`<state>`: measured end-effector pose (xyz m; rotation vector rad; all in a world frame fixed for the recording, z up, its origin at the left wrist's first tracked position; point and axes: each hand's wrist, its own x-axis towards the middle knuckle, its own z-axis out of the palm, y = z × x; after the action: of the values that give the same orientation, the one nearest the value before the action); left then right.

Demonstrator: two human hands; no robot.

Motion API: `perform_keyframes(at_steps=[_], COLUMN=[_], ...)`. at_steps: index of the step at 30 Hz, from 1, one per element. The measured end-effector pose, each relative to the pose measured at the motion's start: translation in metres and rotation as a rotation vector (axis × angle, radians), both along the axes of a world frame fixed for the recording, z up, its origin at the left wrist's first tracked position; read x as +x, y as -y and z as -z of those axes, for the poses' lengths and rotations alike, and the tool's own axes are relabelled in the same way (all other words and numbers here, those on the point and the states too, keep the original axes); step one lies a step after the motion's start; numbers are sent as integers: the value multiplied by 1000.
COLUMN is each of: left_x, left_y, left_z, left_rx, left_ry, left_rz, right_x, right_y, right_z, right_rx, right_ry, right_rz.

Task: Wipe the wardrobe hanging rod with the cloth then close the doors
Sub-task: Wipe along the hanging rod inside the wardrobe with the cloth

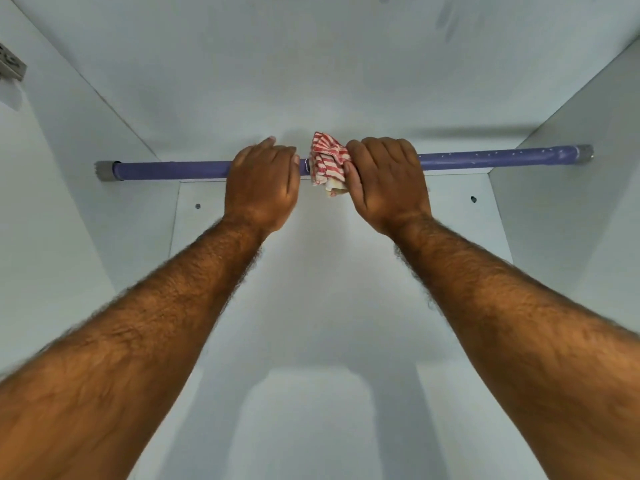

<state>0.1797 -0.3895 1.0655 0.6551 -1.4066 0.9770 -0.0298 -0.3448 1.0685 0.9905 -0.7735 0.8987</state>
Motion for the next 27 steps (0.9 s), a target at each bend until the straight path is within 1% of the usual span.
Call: perform_keyframes(at_steps=[3, 6, 13, 17, 19, 22, 27], left_x=[2, 3, 1, 0, 0, 1, 0], left_y=[6, 8, 11, 14, 14, 15, 14], left_z=[-1, 0, -1, -2, -2, -2, -2], left_rx=[-52, -85, -132, -180, -198, -208, -206], left_ry=[1, 7, 8, 8, 4, -10, -13], left_rz=[14, 28, 49, 53, 51, 48, 46], right_x=[-23, -63, -139, -188, -206, -214, -205], right_y=[-6, -21, -46, -59, -66, -68, -58], right_z=[0, 1, 5, 6, 8, 9, 7], right_rx=[-26, -65, -79, -135, -157, -148, -185], right_ry=[52, 127, 193, 347, 386, 375, 424], right_rz=[-18, -41, -62, -108, -100, -82, -104])
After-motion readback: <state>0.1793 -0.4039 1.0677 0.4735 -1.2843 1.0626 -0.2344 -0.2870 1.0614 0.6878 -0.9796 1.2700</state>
